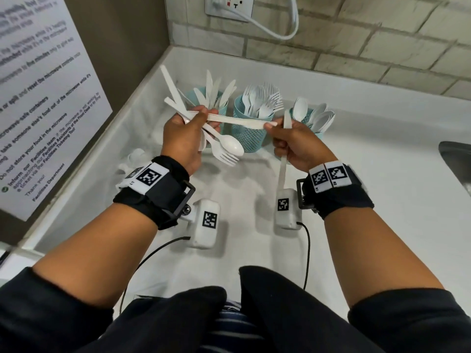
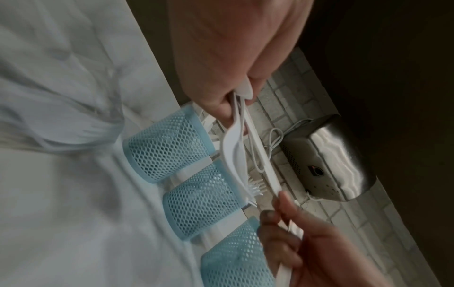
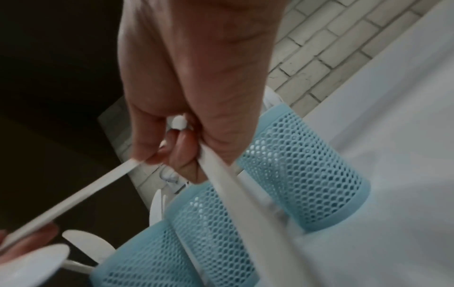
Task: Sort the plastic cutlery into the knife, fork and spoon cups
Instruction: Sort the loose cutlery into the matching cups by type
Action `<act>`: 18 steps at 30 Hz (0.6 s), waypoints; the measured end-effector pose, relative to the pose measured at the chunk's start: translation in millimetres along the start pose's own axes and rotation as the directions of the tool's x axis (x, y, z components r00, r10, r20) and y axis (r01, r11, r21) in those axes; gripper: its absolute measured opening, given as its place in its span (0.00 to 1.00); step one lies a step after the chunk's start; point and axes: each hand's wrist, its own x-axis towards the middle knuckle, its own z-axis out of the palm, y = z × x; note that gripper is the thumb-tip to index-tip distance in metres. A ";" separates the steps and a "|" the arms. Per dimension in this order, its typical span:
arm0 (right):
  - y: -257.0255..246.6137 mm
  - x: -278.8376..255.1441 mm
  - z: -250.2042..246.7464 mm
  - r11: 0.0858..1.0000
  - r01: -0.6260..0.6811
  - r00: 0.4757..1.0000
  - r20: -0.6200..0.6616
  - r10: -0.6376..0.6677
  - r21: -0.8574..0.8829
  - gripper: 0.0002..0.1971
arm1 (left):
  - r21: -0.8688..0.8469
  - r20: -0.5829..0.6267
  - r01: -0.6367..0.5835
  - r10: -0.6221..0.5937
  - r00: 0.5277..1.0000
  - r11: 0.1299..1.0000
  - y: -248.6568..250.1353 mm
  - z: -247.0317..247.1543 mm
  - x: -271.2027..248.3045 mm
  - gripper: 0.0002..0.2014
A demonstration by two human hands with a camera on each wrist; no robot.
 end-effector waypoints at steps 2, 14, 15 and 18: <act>-2.9 2.4 0.6 0.980 0.070 0.997 -0.049 -0.062 0.185 0.12 | 0.018 0.041 0.053 -0.054 0.998 0.998 -5.6 2.2 -3.2 0.05; -24.5 3.1 15.2 0.817 0.182 0.982 -0.146 -0.121 0.548 0.18 | 0.197 0.167 0.233 -0.267 0.949 0.952 -30.0 4.6 -15.3 0.07; -27.7 1.5 17.1 0.786 0.202 0.978 -0.156 -0.136 0.584 0.18 | 0.207 0.158 0.237 -0.272 0.949 0.949 -30.5 4.8 -16.1 0.07; -35.5 1.3 24.1 0.713 0.268 0.963 -0.197 -0.183 0.648 0.17 | 0.214 0.136 0.242 -0.274 0.952 0.946 -31.4 6.3 -19.4 0.07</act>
